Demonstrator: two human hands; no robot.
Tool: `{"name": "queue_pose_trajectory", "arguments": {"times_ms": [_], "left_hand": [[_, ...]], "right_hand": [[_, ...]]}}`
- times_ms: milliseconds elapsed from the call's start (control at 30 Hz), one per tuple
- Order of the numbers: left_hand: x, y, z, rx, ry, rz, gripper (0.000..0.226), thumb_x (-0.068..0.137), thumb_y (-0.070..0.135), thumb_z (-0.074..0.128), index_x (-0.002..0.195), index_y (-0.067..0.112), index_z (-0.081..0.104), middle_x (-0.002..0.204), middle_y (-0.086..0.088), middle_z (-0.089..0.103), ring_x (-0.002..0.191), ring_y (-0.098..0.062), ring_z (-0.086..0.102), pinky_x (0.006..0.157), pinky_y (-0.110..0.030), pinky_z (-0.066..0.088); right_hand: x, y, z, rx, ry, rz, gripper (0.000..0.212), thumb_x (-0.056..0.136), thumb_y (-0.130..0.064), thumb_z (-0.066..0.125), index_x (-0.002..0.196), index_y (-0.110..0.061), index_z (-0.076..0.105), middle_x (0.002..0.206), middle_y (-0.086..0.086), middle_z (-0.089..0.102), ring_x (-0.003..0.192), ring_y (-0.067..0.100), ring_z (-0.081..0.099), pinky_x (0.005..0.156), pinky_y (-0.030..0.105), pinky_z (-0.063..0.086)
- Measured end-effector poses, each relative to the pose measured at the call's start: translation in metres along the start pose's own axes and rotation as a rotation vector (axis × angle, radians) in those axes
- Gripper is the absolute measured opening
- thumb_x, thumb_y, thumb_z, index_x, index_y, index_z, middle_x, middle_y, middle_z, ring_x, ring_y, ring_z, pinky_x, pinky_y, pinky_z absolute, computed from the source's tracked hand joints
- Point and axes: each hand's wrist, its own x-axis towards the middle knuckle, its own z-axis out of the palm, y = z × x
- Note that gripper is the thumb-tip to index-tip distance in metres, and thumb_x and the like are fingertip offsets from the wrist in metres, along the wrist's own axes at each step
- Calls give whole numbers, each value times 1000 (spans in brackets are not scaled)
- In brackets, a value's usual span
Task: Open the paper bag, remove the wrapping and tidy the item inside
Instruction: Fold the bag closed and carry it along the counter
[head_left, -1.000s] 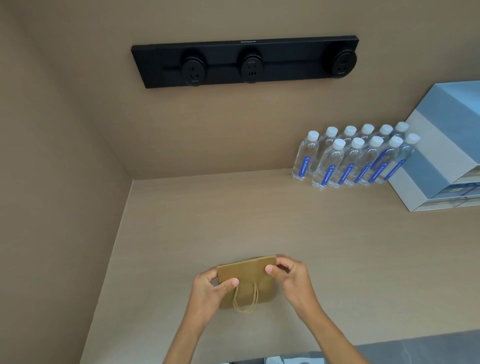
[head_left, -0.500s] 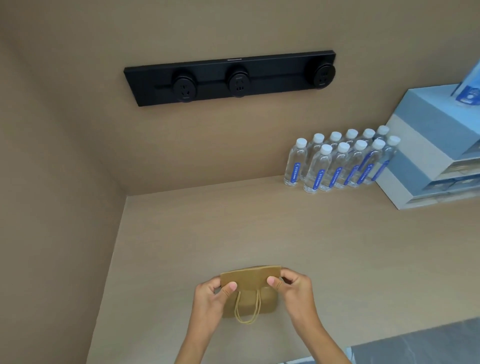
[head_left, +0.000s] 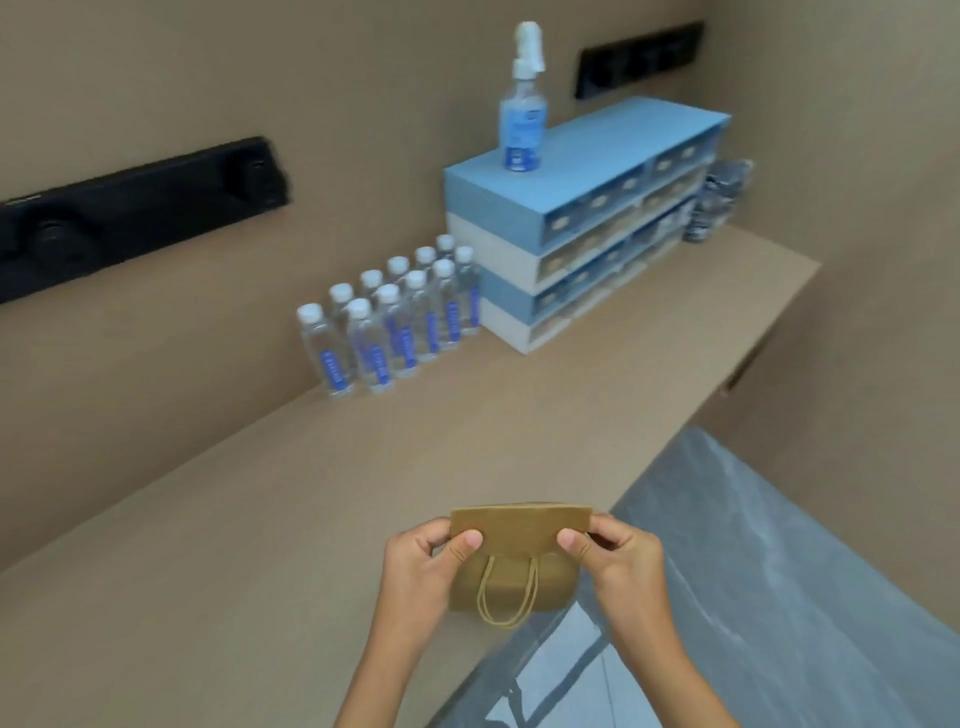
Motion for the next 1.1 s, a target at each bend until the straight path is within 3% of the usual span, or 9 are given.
{"name": "queue_pose_trajectory", "arguments": {"times_ms": [100,367,467,567,633,767,1000,1100], "left_hand": [[21,11,73,30,-109,10,28,87,1,67,80,24,83,80,-2,81,69,-8,70,63,-20,55],[73,41,279,9,-377,46,27,87,2,66,80,21,83,80,-11,80,67,-13,71,57,-21,58],[94,48,344,35,-478,68,28,88,2,66,80,22,82,77,-5,81,66,-12,73,56,-22,57],[122,50,407,55,-555,77,11,86,9,70,82,11,80,80,-22,77,69,-20,67,63,-34,55],[145,49,446,54,-599,92,18,81,19,70,83,2,76,79,-28,74,70,-21,62,66,-38,51],[198,50,523,73,-656,104,20,79,23,68,81,4,75,70,-16,72,64,-17,59,60,-33,49],[317,70,632,46,-645,128,17,79,23,69,82,9,78,74,-20,75,67,-18,62,63,-36,50],[369,83,658,19,-591,98,9,85,13,70,83,8,77,75,-25,74,68,-20,62,64,-36,50]], "right_hand": [[12,-9,-68,8,123,-16,28,80,4,71,81,-21,82,87,0,80,85,15,74,76,26,57],[53,-36,-249,27,384,-82,31,81,2,71,78,-27,82,81,-4,80,75,7,75,63,13,54],[70,-43,-302,46,491,-98,30,80,5,71,77,-23,82,79,-3,81,71,5,74,62,13,53],[93,-46,-349,66,580,-99,24,81,6,70,79,-15,81,79,0,81,71,7,74,62,14,54],[114,-48,-379,64,624,-102,24,81,5,69,79,-15,81,79,-1,81,72,6,74,62,14,54],[171,-52,-436,50,686,-113,24,82,4,69,78,-16,81,79,-2,80,69,3,73,60,11,52],[314,-76,-518,17,692,-110,22,81,3,69,78,-16,81,77,-1,80,66,5,71,59,14,53],[382,-92,-537,-4,634,-117,23,81,4,69,75,-16,80,71,-4,79,61,1,67,56,12,51]]}}
